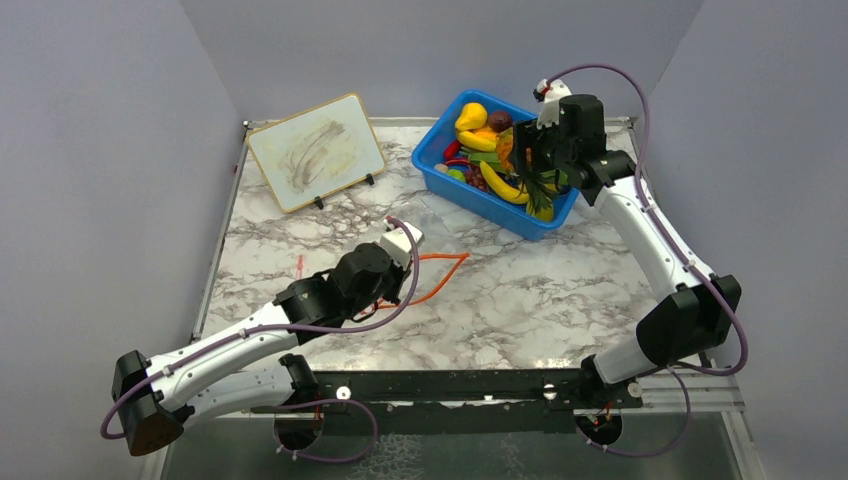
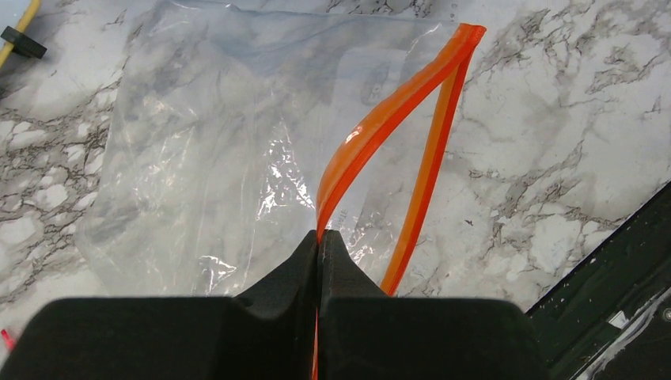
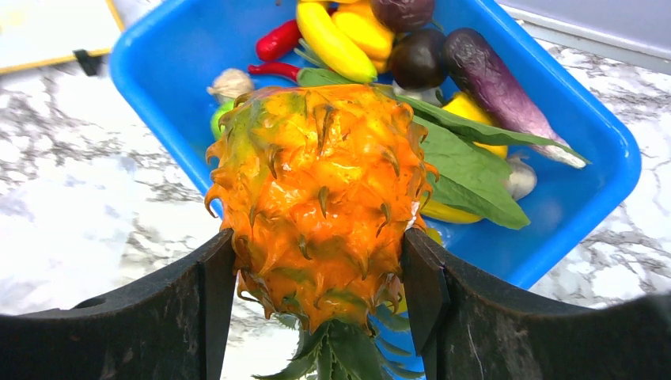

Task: Place the food in the zip-top bag and seal the zipper
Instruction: Pick up the fake fruit from the bin, then place the fake fruit in the zipper food storage bag.

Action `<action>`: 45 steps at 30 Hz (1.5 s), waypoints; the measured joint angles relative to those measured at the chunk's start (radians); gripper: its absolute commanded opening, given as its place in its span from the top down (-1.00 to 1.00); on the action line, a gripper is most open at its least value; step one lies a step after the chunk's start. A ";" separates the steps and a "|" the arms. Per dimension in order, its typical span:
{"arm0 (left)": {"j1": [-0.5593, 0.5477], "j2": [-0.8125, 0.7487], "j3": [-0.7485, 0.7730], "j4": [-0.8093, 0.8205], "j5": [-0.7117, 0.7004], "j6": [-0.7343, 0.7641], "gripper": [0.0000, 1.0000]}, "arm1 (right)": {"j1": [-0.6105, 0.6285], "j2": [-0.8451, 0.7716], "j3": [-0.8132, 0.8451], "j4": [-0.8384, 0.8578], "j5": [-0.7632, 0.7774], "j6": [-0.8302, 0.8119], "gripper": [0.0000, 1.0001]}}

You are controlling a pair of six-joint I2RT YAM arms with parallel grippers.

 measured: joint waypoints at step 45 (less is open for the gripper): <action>0.000 0.005 -0.083 0.205 -0.067 -0.174 1.00 | 0.155 -0.536 -0.665 0.078 -0.863 0.498 0.35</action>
